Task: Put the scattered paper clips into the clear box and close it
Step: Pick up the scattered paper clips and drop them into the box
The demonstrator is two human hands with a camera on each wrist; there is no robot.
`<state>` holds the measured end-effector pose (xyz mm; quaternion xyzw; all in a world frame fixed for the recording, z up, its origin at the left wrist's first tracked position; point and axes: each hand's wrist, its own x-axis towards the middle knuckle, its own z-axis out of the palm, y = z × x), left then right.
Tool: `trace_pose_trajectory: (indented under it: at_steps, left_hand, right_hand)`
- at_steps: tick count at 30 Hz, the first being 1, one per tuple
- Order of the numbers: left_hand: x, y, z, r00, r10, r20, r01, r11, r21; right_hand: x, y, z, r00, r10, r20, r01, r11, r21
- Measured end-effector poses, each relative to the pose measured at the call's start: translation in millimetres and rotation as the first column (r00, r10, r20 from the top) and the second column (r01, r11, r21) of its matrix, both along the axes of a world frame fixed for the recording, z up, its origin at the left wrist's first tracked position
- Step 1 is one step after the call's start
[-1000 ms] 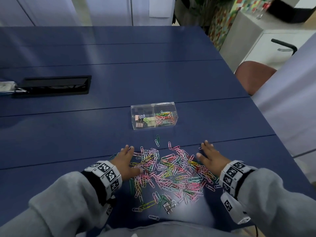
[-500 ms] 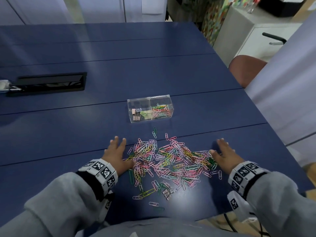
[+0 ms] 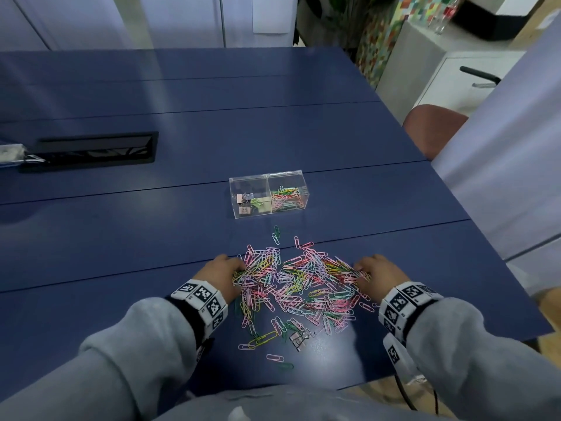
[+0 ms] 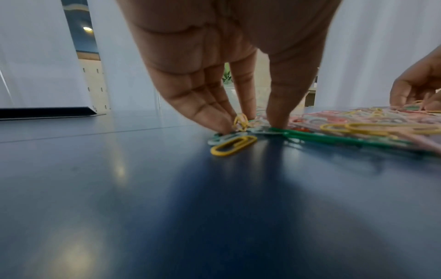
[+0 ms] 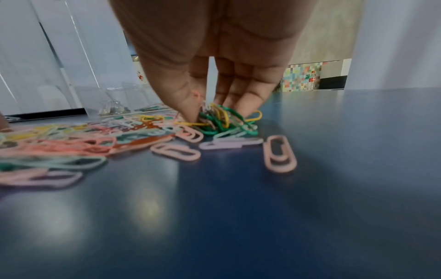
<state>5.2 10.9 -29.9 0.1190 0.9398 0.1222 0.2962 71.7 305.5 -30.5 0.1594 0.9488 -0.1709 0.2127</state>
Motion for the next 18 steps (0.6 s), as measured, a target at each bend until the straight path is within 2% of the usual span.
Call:
trace_pose_trajectory:
  at_steps: [4,8,14,18]
  left_hand:
    - [-3,5,2,1.000,0.015,-0.019,-0.015,1.000,0.023]
    - [-4,6,3,0.996,0.093,-0.008,-0.092,0.994,0.064]
    - [-7,6,12,0.981,0.191,-0.011,-0.185,0.963,0.198]
    - [-15,3,23,0.955,0.291,0.057,-0.291,0.882,0.370]
  right_hand:
    - [-5,0,3,1.000,0.000,0.013,0.000,1.000,0.014]
    - [-9,2,8,0.999,-0.043,-0.010,0.042,0.998,-0.039]
    - [-25,0,29,0.992,-0.072,-0.106,0.049,0.978,-0.204]
    - [-40,-5,40,0.974,-0.107,-0.202,0.028,0.933,-0.359]
